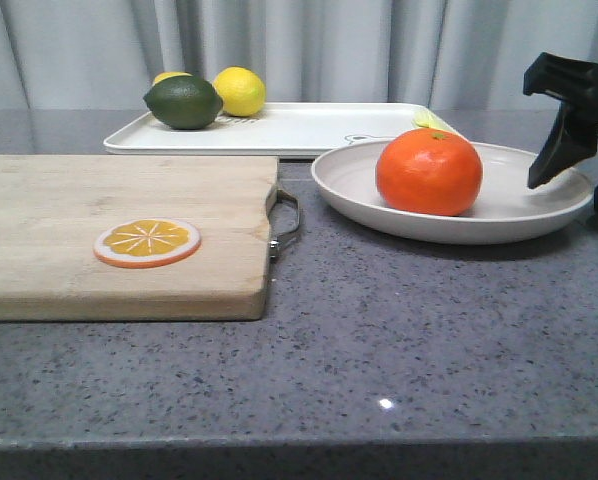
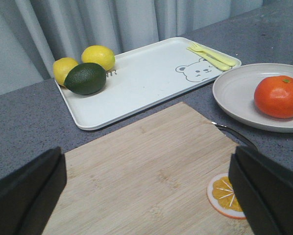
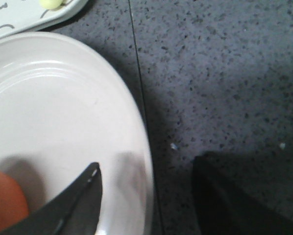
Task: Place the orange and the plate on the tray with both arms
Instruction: 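Move the right gripper down to the plate rim farthest from the board, then grip the plate rim with the right gripper and lift the plate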
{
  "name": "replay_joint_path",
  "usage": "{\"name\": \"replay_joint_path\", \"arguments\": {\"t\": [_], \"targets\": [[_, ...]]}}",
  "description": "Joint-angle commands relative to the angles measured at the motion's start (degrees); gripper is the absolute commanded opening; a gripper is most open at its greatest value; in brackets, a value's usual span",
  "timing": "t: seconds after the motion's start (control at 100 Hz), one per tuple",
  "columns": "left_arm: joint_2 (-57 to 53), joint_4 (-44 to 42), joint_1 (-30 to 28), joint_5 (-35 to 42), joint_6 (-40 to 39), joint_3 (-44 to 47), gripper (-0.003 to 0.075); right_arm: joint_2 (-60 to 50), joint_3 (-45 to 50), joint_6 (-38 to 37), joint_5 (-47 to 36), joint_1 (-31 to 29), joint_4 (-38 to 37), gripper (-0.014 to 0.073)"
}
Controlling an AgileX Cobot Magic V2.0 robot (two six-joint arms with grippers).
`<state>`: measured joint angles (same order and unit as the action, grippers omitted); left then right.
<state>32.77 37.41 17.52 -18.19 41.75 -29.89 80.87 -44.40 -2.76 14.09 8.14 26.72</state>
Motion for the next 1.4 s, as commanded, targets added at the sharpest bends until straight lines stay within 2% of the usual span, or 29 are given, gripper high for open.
{"name": "replay_joint_path", "arguments": {"t": [0.0,0.19,0.41,0.68,0.99,1.24,1.39], "targets": [[0.0,0.9,-0.2,3.3,-0.3,-1.5,0.0638,-0.8,-1.0,0.4,0.4,0.0,0.6,0.0361],[0.0,0.9,-0.2,3.3,-0.3,-1.5,0.0638,-0.8,-1.0,0.3,0.6,0.0,0.8,0.0190],[0.0,0.9,-0.2,3.3,-0.3,-1.5,0.0638,-0.8,-1.0,0.3,-0.1,-0.1,4.6,0.0094],[0.0,0.9,-0.2,3.3,-0.3,-1.5,0.0638,-0.9,-1.0,0.3,-0.3,-0.1,7.9,-0.0104],[0.0,0.9,-0.2,3.3,-0.3,-1.5,0.0638,-4.3,-4.2,0.3,2.6,-0.1,10.5,-0.0100],[0.0,0.9,-0.2,3.3,-0.3,-1.5,0.0637,-4.0,-15.2,0.4,6.1,-0.1,10.5,-0.0100],[0.0,0.9,-0.2,3.3,-0.3,-1.5,0.0637,-0.1,-23.9,0.4,7.8,-0.1,10.5,-0.0100]]}}
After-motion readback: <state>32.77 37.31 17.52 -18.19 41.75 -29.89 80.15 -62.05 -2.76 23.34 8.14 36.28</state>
